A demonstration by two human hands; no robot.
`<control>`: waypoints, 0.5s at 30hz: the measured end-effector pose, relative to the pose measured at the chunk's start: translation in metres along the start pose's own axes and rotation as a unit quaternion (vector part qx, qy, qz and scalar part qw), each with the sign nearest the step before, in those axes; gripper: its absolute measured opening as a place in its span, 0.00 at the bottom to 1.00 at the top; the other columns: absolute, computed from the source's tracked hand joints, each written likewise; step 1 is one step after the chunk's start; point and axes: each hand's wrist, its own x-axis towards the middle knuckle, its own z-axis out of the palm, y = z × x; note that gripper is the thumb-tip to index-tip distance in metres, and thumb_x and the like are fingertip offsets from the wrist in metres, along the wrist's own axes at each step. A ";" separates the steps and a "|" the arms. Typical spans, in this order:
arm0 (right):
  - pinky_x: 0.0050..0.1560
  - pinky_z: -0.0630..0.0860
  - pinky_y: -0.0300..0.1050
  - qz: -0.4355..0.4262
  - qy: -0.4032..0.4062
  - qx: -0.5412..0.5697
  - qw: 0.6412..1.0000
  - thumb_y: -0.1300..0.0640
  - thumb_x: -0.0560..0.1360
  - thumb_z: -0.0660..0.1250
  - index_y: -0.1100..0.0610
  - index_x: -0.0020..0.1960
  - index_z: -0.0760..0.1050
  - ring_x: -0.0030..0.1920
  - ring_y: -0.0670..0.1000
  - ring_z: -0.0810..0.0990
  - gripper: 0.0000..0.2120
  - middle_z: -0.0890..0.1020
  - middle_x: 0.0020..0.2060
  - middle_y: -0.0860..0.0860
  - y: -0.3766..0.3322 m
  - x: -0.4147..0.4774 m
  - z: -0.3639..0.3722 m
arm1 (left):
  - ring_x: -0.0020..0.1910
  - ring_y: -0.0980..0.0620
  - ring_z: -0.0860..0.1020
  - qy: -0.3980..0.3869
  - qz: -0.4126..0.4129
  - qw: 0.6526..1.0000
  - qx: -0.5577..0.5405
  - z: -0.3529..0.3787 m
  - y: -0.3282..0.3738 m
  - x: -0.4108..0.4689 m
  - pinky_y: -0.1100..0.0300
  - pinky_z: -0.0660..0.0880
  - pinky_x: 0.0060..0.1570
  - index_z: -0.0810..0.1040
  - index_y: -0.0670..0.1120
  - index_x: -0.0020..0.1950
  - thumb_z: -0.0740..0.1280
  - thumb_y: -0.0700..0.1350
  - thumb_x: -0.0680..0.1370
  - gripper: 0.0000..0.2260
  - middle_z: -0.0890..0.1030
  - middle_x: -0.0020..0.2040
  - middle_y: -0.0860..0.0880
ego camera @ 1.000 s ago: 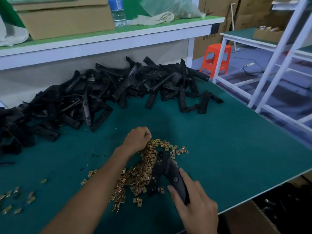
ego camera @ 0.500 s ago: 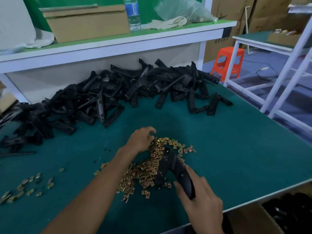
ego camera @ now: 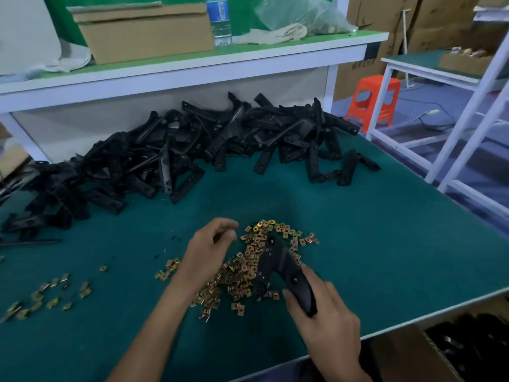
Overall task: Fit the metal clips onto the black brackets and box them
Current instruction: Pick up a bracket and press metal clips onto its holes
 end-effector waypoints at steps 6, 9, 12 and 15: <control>0.41 0.81 0.52 0.004 -0.049 0.040 0.998 0.44 0.72 0.75 0.45 0.68 0.76 0.46 0.54 0.84 0.25 0.81 0.49 0.46 0.000 0.003 -0.003 | 0.47 0.59 0.83 0.043 -0.064 0.979 -0.191 -0.017 0.002 -0.066 0.65 0.78 0.46 0.84 0.61 0.51 0.73 0.45 0.78 0.09 0.86 0.50 0.53; 0.42 0.80 0.52 0.001 -0.041 0.049 0.998 0.44 0.72 0.75 0.45 0.67 0.76 0.46 0.54 0.83 0.25 0.81 0.49 0.46 -0.001 0.005 0.000 | 0.46 0.54 0.84 0.037 -0.068 0.970 -0.230 -0.017 0.003 -0.079 0.61 0.80 0.47 0.85 0.57 0.49 0.73 0.41 0.78 0.09 0.87 0.48 0.49; 0.41 0.79 0.51 -0.002 -0.028 0.060 0.998 0.46 0.71 0.76 0.46 0.66 0.77 0.45 0.54 0.83 0.25 0.81 0.47 0.45 -0.005 0.007 0.005 | 0.45 0.50 0.84 0.026 -0.067 0.968 -0.241 -0.012 0.003 -0.083 0.60 0.81 0.46 0.86 0.55 0.48 0.71 0.37 0.79 0.12 0.86 0.45 0.46; 0.42 0.80 0.53 0.005 -0.027 0.073 0.997 0.44 0.72 0.75 0.44 0.67 0.76 0.44 0.53 0.83 0.25 0.81 0.47 0.45 -0.006 0.003 0.008 | 0.45 0.51 0.85 0.020 -0.074 0.967 -0.242 -0.008 0.003 -0.083 0.61 0.81 0.48 0.87 0.55 0.50 0.72 0.38 0.78 0.11 0.87 0.45 0.47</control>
